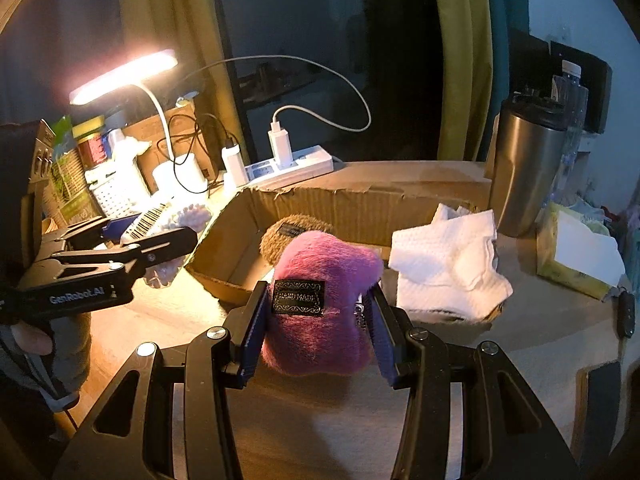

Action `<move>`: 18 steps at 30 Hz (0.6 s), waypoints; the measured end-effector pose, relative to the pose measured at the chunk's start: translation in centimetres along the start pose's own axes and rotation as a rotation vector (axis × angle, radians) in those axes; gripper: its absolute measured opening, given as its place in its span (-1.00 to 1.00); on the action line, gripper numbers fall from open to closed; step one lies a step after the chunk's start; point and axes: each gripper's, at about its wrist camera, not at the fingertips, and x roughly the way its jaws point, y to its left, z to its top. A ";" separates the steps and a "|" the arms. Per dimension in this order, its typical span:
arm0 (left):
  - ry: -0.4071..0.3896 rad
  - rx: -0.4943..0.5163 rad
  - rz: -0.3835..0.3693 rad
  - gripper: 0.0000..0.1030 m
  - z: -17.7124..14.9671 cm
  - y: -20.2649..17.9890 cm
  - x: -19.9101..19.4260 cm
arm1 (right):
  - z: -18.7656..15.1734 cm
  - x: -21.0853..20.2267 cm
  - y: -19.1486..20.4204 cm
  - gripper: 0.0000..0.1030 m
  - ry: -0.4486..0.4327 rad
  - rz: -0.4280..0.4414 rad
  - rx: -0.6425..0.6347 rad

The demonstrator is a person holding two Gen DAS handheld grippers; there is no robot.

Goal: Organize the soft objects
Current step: 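Carry the pink plush toward the box with the right gripper while the left grasps the cotton swab bag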

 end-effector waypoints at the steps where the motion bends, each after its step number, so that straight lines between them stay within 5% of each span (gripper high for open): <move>1: 0.002 0.000 0.007 0.43 0.1 0.0 0.3 | 0.1 0.1 -0.3 -0.04 -0.004 0.003 0.002; 18: 0.051 0.076 0.135 0.45 1.1 -2.5 5.1 | 0.0 0.6 -4.8 -0.04 -0.019 0.004 0.068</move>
